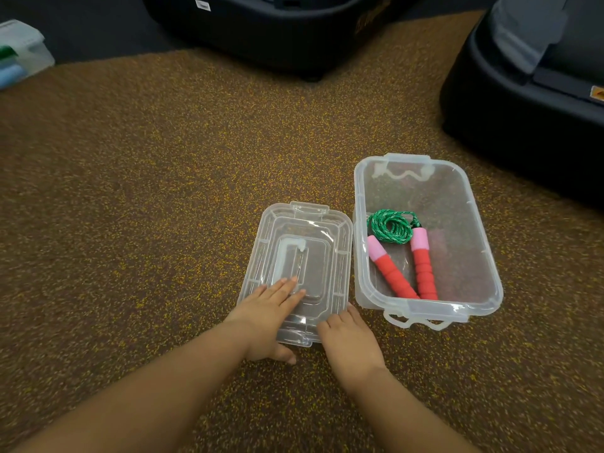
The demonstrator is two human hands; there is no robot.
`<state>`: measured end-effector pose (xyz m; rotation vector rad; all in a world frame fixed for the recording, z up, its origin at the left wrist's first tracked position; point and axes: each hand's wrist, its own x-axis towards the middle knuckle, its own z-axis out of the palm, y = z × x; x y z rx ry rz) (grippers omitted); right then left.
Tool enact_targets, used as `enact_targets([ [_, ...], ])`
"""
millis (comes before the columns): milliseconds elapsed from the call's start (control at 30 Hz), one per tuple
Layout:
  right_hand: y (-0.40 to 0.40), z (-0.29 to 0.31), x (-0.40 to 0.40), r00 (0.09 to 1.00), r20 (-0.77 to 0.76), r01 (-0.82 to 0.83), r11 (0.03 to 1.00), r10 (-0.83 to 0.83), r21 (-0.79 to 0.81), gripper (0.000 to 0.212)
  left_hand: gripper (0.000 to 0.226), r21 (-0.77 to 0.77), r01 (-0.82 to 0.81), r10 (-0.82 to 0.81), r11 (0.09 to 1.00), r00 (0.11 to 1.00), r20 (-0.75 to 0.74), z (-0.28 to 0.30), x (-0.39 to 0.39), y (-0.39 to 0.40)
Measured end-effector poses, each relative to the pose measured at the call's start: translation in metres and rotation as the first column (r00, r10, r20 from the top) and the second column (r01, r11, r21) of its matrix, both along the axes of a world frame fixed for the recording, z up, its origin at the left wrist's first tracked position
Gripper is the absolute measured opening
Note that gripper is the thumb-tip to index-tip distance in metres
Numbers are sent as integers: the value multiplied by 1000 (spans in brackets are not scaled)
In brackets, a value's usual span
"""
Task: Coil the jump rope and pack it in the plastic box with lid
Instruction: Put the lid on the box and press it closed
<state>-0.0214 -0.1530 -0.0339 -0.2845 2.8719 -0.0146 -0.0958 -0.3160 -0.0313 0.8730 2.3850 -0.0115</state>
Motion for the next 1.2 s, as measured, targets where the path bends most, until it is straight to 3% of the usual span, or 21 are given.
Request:
enact_targets([
  [167,-8,26,-1,988,-155,-3,983,-26,-184,35,115,14,-13,14,1000,998,-69,36,-16,-8],
  [367,-14,91,-35,933,-331,-12,904,-144,-426,9,50,178,-72,112,981,968,-226,113,-45,-9],
  [467,-11,127,-58,934,-258,39,789,-247,-613,21,42,201,-75,148,977,914,-378,151,-56,-6],
  [567,-2,157,-71,918,-250,7,642,-308,-767,37,37,261,-169,268,950,872,-409,188,-65,-5],
  [667,25,175,-74,881,-155,109,512,-446,-852,66,28,451,-250,423,856,842,-336,234,-69,-7],
  [767,67,173,-69,806,-23,221,337,-591,-915,82,20,648,-286,496,706,853,-164,270,-65,-6],
  [867,102,178,-56,768,135,286,147,-626,-947,86,15,768,-313,444,558,895,42,286,-54,10],
  [933,122,184,-42,780,189,297,87,-596,-951,85,19,801,-379,347,464,909,229,289,-48,25],
  [1033,150,187,-18,767,185,284,67,-614,-956,73,25,790,-425,174,441,904,389,284,-50,40],
  [1200,181,179,22,669,242,294,-48,-703,-955,37,29,767,-414,130,491,905,405,278,-70,65],
])
